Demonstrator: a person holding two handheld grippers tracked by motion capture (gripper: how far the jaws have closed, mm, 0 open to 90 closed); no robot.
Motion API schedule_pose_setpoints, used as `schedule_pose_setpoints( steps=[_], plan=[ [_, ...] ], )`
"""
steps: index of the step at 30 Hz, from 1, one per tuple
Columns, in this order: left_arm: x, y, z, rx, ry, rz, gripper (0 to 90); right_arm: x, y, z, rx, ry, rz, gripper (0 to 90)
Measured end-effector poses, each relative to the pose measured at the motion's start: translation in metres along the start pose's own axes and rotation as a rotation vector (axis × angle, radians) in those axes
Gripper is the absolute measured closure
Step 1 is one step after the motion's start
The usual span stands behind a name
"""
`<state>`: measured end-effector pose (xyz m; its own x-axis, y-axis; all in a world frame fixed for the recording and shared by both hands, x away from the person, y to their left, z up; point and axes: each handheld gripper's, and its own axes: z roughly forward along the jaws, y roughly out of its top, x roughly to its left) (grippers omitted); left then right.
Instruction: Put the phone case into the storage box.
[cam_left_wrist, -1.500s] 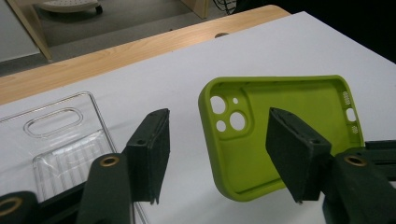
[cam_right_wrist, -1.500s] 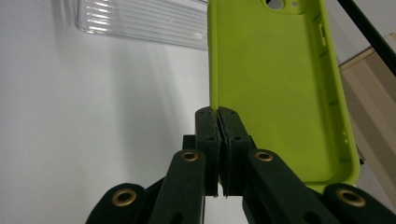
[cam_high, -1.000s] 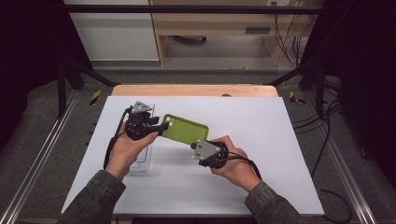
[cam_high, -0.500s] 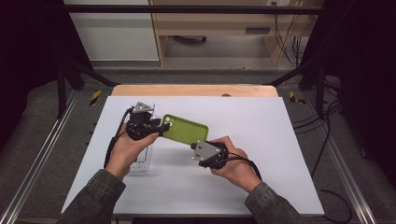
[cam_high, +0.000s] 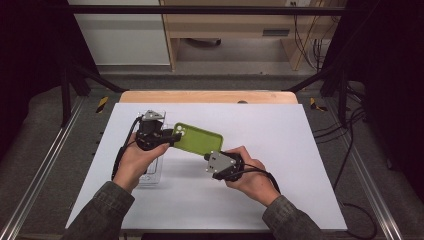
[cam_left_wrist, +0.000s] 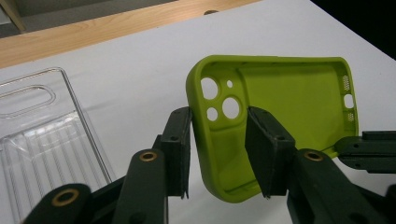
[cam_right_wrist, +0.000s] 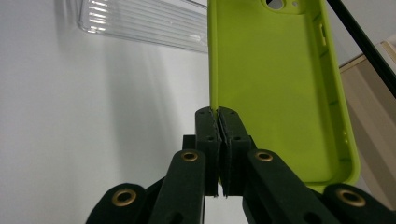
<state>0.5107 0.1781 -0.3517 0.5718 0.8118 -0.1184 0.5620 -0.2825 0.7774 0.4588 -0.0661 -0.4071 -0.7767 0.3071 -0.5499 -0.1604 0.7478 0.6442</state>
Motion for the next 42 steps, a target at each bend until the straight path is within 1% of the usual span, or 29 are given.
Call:
schedule_pose_setpoints(
  steps=[10,13,18,22,24,26,35,38,39,42],
  plan=[
    [0.0015,-0.0003,-0.0007,-0.006,0.019,-0.007,70.0,0.0007,0.0010,0.0003,0.002,0.004,-0.001,87.9],
    [0.0025,-0.0012,-0.0004,-0.006,0.022,-0.012,72.3,0.0015,0.0016,0.0009,0.008,0.005,-0.007,87.9],
    [0.0029,-0.0026,0.0001,-0.008,0.041,-0.011,76.4,0.0037,0.0033,0.0024,0.022,0.006,-0.012,87.9],
    [0.0041,-0.0036,-0.0001,-0.013,0.056,-0.011,80.3,0.0039,0.0050,0.0027,0.022,0.004,-0.016,87.9],
    [0.0041,-0.0044,0.0004,-0.011,0.061,-0.011,81.2,0.0042,0.0057,0.0029,0.021,0.002,-0.011,87.9],
    [0.0039,-0.0050,0.0012,-0.009,0.067,-0.012,82.5,0.0043,0.0059,0.0032,0.026,0.004,-0.019,87.9],
    [0.0013,-0.0067,0.0060,0.016,0.114,0.011,85.1,0.0079,0.0078,0.0053,0.035,0.014,-0.019,87.9],
    [0.0011,-0.0080,0.0064,0.016,0.129,0.012,86.0,0.0087,0.0089,0.0061,0.036,0.018,-0.020,87.9],
    [0.0010,-0.0084,0.0063,0.014,0.131,0.013,86.2,0.0094,0.0095,0.0066,0.035,0.016,-0.011,87.9],
    [0.0004,-0.0097,0.0063,0.003,0.139,0.009,86.6,0.0094,0.0099,0.0067,0.038,0.020,-0.012,87.9]
  ],
)
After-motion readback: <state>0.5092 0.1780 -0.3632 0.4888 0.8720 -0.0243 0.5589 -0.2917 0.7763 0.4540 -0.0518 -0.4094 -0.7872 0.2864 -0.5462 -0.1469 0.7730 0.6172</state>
